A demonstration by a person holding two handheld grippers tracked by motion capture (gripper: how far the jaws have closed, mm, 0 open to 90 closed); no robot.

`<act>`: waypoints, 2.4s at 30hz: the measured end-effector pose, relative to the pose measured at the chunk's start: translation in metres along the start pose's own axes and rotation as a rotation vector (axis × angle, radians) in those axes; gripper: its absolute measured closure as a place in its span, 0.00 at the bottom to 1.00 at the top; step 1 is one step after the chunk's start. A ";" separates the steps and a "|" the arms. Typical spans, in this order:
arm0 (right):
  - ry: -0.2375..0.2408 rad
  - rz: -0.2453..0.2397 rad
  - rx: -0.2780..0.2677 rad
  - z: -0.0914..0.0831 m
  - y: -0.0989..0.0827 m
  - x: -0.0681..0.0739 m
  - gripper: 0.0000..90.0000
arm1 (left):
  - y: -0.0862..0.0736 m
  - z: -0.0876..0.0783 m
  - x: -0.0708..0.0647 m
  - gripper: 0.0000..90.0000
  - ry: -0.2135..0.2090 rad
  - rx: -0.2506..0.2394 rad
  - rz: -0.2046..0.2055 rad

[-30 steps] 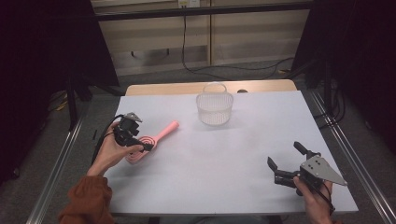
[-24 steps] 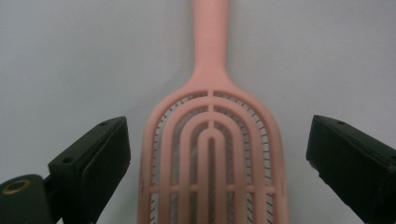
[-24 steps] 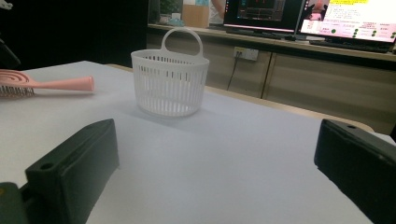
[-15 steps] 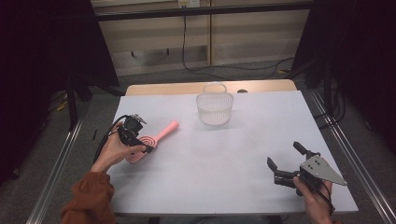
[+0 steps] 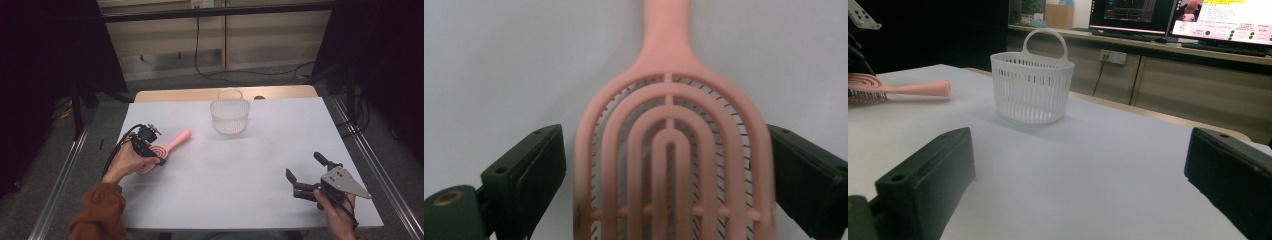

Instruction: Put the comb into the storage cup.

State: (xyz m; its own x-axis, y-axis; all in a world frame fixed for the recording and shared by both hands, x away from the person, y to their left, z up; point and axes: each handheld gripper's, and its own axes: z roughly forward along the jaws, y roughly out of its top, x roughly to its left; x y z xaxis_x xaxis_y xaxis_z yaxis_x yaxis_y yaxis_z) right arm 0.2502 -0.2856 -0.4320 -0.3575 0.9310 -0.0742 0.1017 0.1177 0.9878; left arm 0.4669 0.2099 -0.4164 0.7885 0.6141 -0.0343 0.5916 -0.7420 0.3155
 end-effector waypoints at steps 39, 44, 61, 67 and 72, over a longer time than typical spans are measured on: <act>0.002 -0.001 0.001 0.000 0.000 0.000 0.00 | 0.002 0.001 -0.005 0.22 -0.006 0.043 0.009; 0.002 -0.001 0.002 0.000 0.000 0.000 0.00 | 0.002 0.000 -0.007 0.22 0.006 0.044 0.020; 0.002 0.000 0.001 0.000 0.000 0.000 0.00 | -0.001 -0.008 -0.006 0.22 0.009 -0.001 -0.050; 0.001 0.001 0.002 0.000 0.000 0.000 0.00 | -0.003 -0.012 -0.006 0.22 0.024 -0.025 -0.048; 0.001 0.000 0.001 0.000 0.000 0.000 0.00 | -0.004 -0.015 -0.006 0.22 0.022 -0.040 -0.053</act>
State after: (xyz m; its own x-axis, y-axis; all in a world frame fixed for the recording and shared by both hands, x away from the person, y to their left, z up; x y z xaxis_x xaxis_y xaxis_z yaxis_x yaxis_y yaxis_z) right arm 0.2505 -0.2854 -0.4323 -0.3584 0.9307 -0.0738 0.1029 0.1180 0.9877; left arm 0.4572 0.2131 -0.4031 0.7519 0.6585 -0.0313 0.6250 -0.6969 0.3517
